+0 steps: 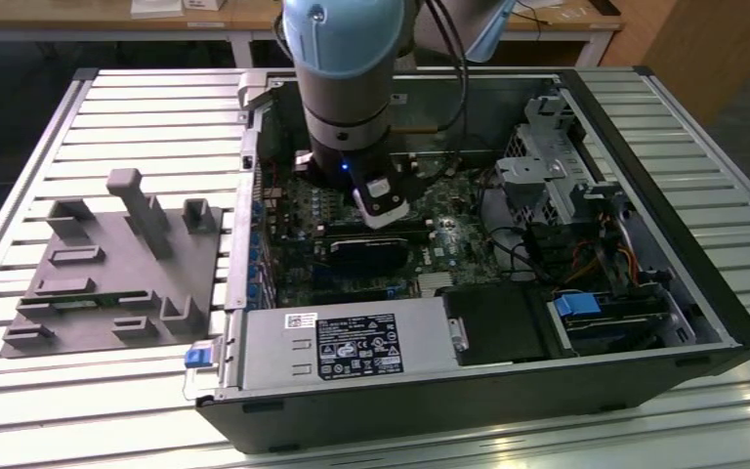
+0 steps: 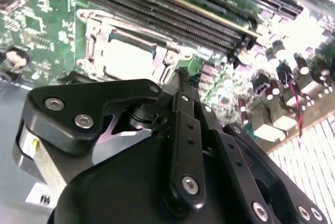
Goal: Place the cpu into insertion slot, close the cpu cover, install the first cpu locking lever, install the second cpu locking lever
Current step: 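Install the second cpu locking lever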
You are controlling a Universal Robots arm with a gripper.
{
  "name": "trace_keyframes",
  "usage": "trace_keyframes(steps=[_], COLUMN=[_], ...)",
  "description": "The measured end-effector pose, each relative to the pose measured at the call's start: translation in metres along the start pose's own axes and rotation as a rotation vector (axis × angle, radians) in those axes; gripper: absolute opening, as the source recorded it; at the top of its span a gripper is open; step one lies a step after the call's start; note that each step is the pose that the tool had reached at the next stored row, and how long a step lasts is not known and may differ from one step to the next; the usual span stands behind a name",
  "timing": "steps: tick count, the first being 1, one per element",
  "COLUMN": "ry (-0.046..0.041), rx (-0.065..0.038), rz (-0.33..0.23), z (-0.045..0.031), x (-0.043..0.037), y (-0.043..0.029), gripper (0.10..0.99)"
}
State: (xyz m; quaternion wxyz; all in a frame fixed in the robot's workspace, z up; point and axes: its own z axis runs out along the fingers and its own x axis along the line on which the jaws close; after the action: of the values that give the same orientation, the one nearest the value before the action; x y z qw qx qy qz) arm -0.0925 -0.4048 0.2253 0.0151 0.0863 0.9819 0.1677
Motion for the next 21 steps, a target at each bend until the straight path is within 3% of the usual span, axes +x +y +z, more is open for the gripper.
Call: trace_keyframes(steps=[2, 6, 14, 21], ry=[-0.0004, -0.0052, -0.0086, -0.0182], rx=[0.003, 0.027, 0.042, 0.099], rz=[0.0, 0.0, 0.005, 0.005], z=[-0.0042, -0.0063, -0.0052, -0.0038], x=[-0.0002, -0.0036, -0.0241, -0.0347], y=[0.0015, 0.0029, 0.0063, 0.0102], gripper=[0.102, 0.102, 0.102, 0.102])
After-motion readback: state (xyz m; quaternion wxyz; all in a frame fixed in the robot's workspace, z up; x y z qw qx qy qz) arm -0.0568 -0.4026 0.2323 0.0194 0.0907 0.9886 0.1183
